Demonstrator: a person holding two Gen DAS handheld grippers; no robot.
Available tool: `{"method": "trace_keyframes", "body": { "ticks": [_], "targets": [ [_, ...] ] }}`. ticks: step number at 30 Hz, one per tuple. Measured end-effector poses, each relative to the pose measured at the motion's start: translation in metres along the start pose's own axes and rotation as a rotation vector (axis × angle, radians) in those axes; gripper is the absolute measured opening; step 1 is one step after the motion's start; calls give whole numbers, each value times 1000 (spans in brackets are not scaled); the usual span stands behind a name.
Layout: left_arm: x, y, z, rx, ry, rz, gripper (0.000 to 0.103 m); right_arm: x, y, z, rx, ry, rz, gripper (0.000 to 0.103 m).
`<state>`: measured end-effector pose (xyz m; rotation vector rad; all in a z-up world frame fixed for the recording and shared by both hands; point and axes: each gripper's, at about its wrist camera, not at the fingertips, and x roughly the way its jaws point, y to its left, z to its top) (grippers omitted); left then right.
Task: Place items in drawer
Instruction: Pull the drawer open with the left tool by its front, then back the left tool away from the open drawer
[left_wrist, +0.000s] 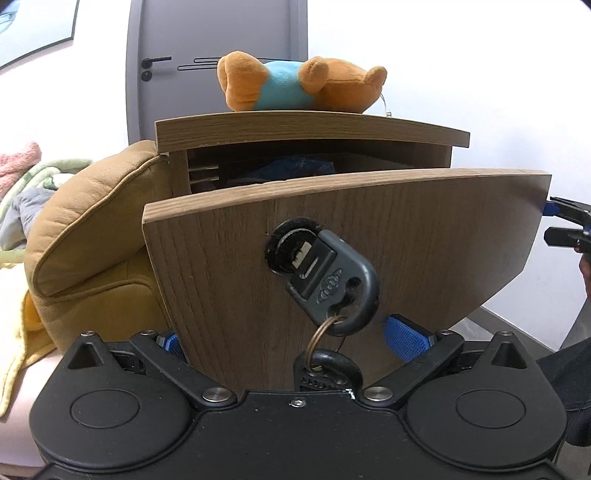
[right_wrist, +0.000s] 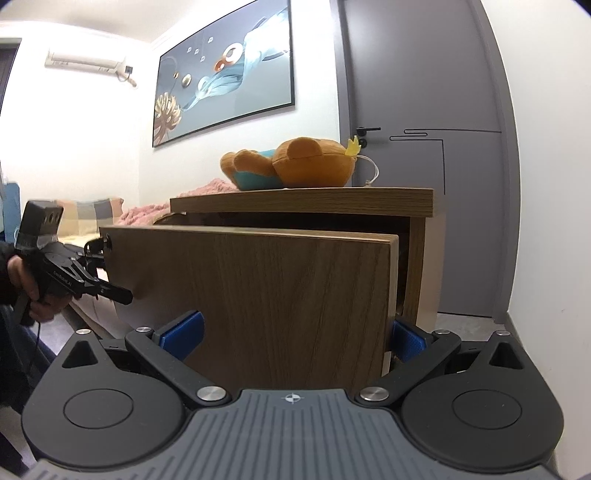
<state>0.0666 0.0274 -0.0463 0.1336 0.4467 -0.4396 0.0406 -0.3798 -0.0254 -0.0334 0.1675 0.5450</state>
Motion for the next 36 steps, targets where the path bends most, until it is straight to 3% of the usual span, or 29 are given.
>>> {"method": "trace_keyframes", "body": {
  "ticks": [8, 20, 25, 29, 36],
  "targets": [
    [-12, -9, -4, -8, 14, 15, 103, -13, 13, -1, -5, -4, -21, 103],
    [-74, -44, -5, -117, -126, 225, 102, -26, 39, 13, 60, -96, -193, 103],
    [-104, -64, 12, -161, -182, 295, 102, -42, 47, 25, 126, -206, -241, 103],
    [-132, -79, 35, -154, -227, 343, 102, -48, 59, 44, 176, -272, -229, 103],
    [-160, -90, 59, -118, -288, 352, 102, -47, 108, 77, 167, -268, -259, 103]
  ]
}}
